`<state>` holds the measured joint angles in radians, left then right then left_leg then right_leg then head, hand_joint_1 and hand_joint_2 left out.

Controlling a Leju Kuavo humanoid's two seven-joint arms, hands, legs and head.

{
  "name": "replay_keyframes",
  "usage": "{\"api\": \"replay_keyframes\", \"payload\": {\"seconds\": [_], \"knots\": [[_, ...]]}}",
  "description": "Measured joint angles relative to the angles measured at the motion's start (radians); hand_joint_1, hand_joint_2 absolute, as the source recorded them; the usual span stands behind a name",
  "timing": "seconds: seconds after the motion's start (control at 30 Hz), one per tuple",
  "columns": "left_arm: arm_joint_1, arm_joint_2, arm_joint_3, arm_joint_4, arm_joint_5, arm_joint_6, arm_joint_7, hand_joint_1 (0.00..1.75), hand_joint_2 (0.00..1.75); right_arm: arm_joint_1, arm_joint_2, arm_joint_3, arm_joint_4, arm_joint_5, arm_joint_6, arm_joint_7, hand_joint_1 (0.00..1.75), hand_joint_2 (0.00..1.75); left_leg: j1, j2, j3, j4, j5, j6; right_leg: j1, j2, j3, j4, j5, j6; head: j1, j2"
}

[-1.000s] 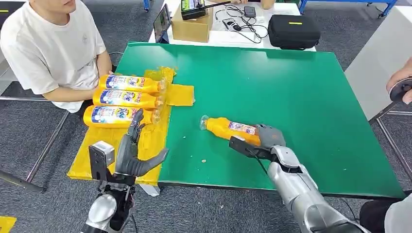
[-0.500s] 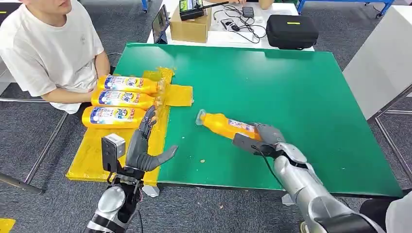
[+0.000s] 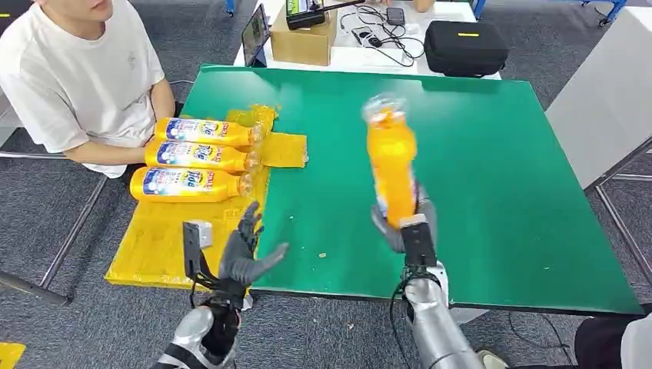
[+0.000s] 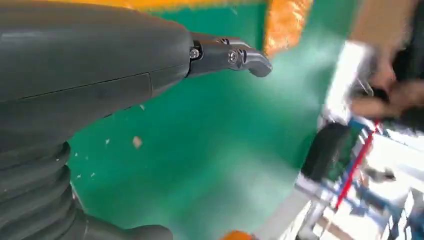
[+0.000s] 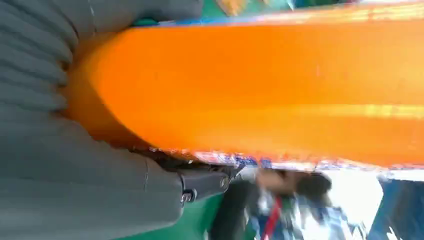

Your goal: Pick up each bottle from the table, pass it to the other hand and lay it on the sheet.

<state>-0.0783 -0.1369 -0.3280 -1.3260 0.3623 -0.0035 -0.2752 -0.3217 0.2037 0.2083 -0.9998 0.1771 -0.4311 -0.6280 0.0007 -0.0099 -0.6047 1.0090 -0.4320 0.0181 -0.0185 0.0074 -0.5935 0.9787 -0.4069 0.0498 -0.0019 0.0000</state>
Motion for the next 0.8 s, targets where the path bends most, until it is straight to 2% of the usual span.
{"api": "replay_keyframes", "payload": {"seconds": [0.1,0.23,0.43,0.53,0.8], "knots": [[0.011,0.008,-0.042,0.003,-0.063,-0.084,-0.067,0.0,1.75,0.034,0.0,0.0,-0.105,-0.027,-0.033,-0.034,1.75,1.75,-0.001,-0.001,0.0,0.0,0.0,0.0,-0.001,0.0,0.0,0.0,0.0,0.0,0.0,0.0],[0.033,0.016,-0.079,-0.013,-0.109,-0.153,-0.122,0.0,1.75,0.053,-0.003,0.048,-0.153,0.032,0.091,0.047,1.75,1.75,-0.001,0.002,0.0,0.0,-0.001,0.0,-0.001,0.001,-0.001,0.0,0.0,0.0,0.0,0.0],[0.049,0.019,-0.091,-0.044,-0.132,-0.181,-0.144,0.0,1.75,0.076,0.0,0.172,-0.12,0.123,0.161,0.036,1.75,1.75,0.001,0.0,-0.001,0.0,0.0,0.0,0.001,-0.001,-0.001,0.001,-0.001,0.0,0.0,0.0],[0.047,0.018,-0.092,-0.059,-0.127,-0.188,-0.149,0.0,1.75,0.082,0.014,0.25,-0.064,0.195,0.132,0.013,1.75,1.75,0.001,0.001,0.0,0.0,0.0,-0.001,0.001,-0.001,-0.001,0.001,-0.001,0.0,0.0,0.0],[0.038,0.011,-0.087,-0.084,-0.094,-0.187,-0.148,0.0,1.75,0.1,0.058,0.369,0.055,0.2,0.128,-0.021,1.75,1.75,0.001,0.0,-0.001,0.0,0.0,0.0,0.001,-0.001,-0.002,0.001,-0.001,0.0,0.0,0.0]]}}
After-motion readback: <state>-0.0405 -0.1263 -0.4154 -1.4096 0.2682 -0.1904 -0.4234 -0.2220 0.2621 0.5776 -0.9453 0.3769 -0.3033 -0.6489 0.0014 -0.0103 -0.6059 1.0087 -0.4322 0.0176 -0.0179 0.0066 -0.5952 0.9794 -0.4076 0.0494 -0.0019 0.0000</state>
